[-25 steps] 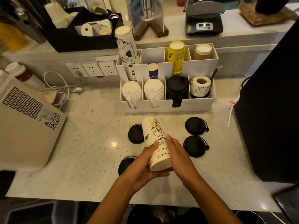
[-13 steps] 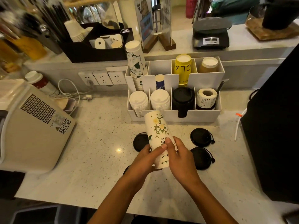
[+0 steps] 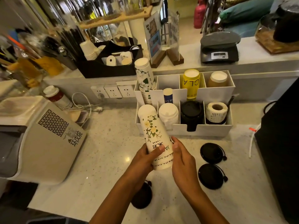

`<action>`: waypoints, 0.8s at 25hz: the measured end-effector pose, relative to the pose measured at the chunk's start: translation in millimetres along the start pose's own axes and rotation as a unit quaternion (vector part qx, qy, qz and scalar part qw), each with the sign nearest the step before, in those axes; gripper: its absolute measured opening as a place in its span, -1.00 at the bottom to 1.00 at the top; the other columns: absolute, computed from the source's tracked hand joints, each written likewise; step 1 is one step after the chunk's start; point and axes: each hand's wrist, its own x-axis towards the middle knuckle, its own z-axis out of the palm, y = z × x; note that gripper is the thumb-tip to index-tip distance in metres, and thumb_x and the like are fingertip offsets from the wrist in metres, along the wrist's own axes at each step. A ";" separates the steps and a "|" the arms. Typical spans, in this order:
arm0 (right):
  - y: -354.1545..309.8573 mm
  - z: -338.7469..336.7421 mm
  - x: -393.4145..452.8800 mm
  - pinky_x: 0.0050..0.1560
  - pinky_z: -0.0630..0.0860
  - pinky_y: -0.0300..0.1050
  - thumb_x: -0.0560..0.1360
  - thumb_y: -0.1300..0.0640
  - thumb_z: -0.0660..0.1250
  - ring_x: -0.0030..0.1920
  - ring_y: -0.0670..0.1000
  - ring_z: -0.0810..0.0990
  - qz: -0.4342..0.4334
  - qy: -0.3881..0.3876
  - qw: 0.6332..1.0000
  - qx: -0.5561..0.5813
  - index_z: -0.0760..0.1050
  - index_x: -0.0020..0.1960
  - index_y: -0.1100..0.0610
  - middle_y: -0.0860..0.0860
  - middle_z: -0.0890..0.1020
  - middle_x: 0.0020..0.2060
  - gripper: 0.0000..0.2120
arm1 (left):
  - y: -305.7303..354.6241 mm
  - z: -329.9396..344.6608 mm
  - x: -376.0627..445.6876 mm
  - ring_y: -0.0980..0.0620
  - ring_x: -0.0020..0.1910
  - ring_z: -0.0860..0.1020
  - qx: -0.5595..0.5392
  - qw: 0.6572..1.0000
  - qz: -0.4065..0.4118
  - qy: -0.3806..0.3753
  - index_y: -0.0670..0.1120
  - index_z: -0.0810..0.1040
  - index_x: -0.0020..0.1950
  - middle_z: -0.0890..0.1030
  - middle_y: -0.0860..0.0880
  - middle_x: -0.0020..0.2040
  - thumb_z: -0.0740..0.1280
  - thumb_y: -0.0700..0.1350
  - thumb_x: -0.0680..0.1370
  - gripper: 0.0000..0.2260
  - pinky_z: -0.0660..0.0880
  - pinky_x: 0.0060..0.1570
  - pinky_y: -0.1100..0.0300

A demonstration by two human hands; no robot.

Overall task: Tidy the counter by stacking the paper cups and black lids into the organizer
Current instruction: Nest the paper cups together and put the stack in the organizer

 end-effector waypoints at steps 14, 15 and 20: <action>-9.2 46.6 24.0 0.16 0.56 -0.20 0.34 -0.31 0.46 0.26 -0.11 0.49 -0.008 -0.039 0.989 -0.144 0.25 0.41 -0.22 -0.22 0.43 0.26 -0.28 | 25.6 -41.8 31.3 0.10 -0.01 0.70 0.062 0.991 0.004 0.115 0.04 0.42 0.30 0.65 0.03 0.14 0.61 0.21 0.16 -0.21 0.62 -0.25 0.27; -9.2 49.9 26.6 0.24 0.54 -0.09 0.32 -0.30 0.48 0.29 -0.09 0.47 -0.005 -0.039 0.986 -0.164 0.23 0.44 -0.18 -0.19 0.42 0.30 -0.21 | 27.2 -40.3 32.1 0.15 -0.06 0.70 0.073 0.991 0.005 0.115 0.07 0.40 0.28 0.63 0.06 0.13 0.58 0.28 0.13 -0.20 0.61 -0.28 0.29; -15.1 32.6 43.5 -0.10 0.62 -0.30 0.33 -0.03 0.59 0.08 -0.24 0.60 0.046 -0.037 0.997 -0.058 0.29 0.25 -0.36 -0.31 0.54 0.16 -0.34 | 37.1 -51.7 30.5 0.15 0.03 0.67 0.140 0.989 0.009 0.048 0.17 0.46 0.25 0.65 0.08 0.11 0.44 0.53 0.11 -0.19 0.64 0.05 0.13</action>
